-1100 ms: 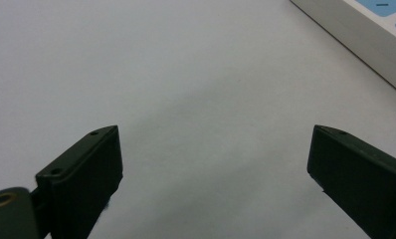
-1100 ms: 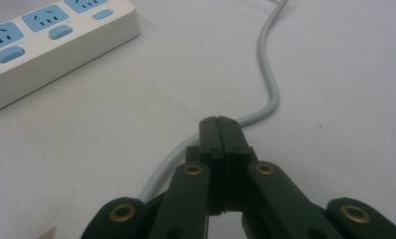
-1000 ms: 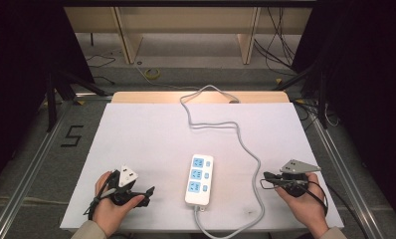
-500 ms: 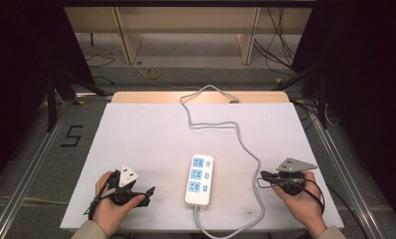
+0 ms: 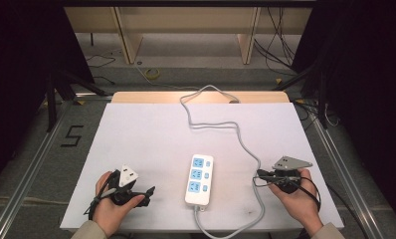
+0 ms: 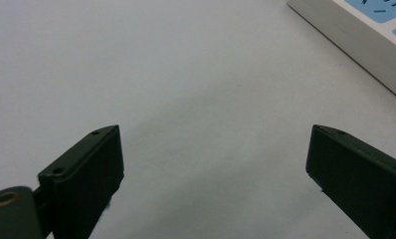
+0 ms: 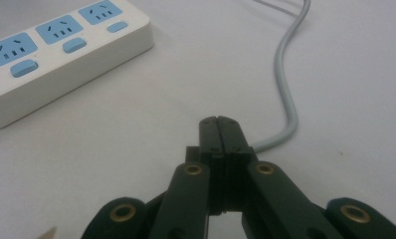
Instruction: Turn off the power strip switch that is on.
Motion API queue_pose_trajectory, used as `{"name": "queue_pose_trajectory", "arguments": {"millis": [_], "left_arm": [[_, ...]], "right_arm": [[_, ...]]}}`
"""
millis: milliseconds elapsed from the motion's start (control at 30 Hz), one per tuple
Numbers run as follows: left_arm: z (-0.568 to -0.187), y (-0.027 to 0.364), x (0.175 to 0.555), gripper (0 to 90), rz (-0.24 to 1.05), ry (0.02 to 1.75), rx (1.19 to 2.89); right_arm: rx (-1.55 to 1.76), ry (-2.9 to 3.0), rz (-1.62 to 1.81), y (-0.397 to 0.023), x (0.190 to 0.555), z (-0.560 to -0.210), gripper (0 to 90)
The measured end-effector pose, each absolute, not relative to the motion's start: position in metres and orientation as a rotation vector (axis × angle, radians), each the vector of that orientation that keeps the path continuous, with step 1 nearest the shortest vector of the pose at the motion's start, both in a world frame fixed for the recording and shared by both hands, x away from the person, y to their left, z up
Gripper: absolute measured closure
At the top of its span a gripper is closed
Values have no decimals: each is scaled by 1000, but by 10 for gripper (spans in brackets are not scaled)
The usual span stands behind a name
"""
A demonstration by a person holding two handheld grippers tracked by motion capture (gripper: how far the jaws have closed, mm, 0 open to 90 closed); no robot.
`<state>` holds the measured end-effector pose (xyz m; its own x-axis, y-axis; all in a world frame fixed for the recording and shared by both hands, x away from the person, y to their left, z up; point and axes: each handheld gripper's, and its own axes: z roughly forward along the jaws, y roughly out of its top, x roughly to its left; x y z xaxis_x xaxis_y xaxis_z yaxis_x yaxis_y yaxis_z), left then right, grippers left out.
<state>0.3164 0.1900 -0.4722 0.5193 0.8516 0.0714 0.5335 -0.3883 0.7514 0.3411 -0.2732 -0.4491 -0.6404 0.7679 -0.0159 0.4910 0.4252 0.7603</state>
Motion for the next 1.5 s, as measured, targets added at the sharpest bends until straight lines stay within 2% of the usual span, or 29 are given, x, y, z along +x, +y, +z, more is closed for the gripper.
{"name": "queue_pose_trajectory", "arguments": {"millis": [1500], "left_arm": [[-472, 189, 317, 75, 599, 1121, 2079]], "right_arm": [[1016, 2347, 1078, -247, 355, -442, 900]]}}
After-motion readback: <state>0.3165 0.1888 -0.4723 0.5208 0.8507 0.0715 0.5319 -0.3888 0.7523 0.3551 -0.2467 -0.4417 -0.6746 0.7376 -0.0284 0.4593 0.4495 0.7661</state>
